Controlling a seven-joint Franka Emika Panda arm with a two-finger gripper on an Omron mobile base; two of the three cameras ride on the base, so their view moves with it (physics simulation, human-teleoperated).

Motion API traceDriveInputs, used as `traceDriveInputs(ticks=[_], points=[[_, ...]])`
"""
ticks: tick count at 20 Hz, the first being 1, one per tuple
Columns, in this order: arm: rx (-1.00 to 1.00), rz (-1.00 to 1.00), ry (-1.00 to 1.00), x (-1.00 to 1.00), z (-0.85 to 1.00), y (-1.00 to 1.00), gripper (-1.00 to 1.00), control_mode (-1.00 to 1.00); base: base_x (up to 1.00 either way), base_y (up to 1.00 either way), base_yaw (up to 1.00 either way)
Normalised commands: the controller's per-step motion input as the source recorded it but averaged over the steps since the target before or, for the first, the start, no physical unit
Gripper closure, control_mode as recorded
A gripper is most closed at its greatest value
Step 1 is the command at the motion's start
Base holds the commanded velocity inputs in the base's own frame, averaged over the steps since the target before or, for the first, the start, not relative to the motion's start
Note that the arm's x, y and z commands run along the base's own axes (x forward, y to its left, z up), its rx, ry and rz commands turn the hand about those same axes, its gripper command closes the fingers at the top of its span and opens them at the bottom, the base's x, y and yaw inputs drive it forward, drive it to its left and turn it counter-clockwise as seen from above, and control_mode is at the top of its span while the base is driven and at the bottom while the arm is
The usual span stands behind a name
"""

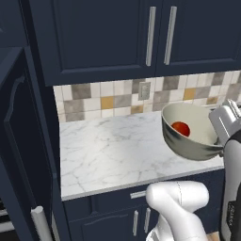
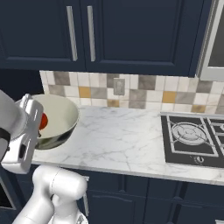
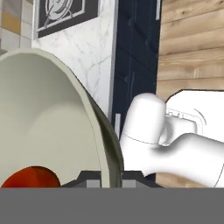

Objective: Pick the tomato from the cabinet and place it in the bowl. Then pick the bowl and place it in the sink. Then turn on the sink facuet.

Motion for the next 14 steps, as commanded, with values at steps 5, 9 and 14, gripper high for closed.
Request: traceDriveInputs(ticks=[5,9,14], points=[[0.0,0.0,-0.01,-0.1,0.0,-0.01,1.0,-1.0,0.0,0.0,0.0],[0.0,0.0,0.0,0.0,0.0,0.0,1.0,-1.0,0.0,0.0,0.0],[0.0,0.0,0.01,0.0,0.0,0.0,1.0,-1.0,0.0,0.0,0.0]])
